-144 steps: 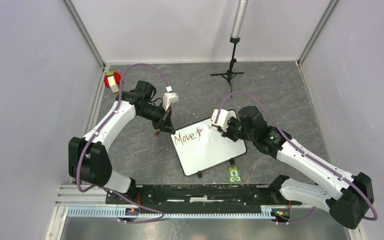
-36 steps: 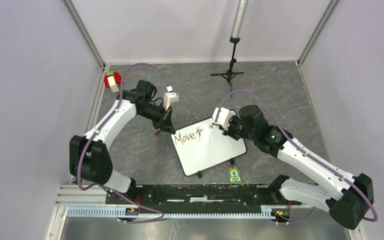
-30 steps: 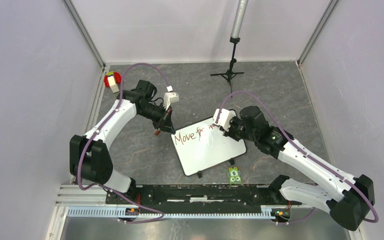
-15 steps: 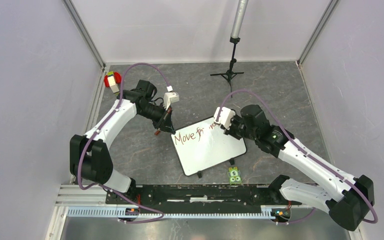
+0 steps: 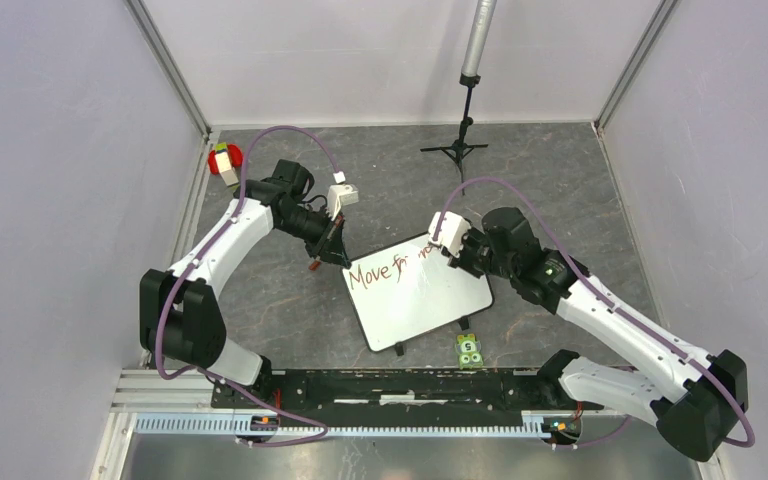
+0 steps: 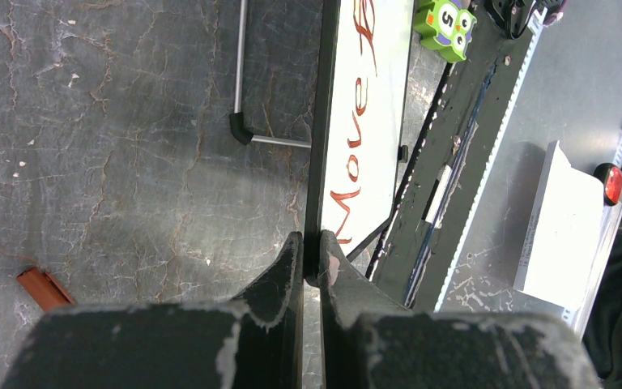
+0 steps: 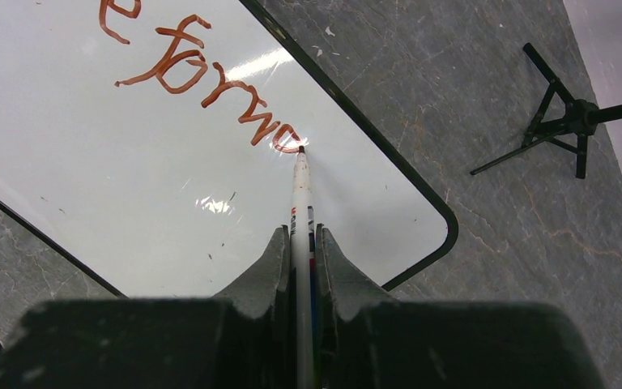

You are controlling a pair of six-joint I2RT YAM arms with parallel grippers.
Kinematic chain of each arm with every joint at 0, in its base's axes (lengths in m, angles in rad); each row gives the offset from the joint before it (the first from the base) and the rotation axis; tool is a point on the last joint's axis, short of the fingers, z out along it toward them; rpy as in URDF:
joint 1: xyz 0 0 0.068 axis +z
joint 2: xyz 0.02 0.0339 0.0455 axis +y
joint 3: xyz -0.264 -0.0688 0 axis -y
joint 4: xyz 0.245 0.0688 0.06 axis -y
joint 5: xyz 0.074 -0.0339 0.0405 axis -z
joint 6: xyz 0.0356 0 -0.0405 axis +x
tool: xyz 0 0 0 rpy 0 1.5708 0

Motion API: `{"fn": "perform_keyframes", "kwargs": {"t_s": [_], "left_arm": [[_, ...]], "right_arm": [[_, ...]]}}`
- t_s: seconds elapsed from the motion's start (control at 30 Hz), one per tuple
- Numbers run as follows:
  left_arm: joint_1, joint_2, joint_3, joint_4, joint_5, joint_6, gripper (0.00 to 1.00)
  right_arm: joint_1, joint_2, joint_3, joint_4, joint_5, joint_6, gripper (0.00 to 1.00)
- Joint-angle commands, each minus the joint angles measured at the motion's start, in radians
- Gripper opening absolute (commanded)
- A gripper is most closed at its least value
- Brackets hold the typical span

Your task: Write a sentence on the whiteboard

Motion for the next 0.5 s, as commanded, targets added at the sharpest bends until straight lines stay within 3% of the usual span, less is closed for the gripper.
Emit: {"fn": "perform_keyframes", "kwargs": {"t_s": [0.0,0.47], "left_arm": [[-0.028,0.037,-0.016,-0.027,-0.058,0.038,0.02],[-0.028,0.038,-0.013,-0.027,-0.053,0.035,0.02]], "right_arm": [[-0.006,-0.021,-0.022,-0.029,-0.015,-0.011,0.0],[-0.006,-0.058,0.043,-0.068,0.012,-0.019,0.0]]}}
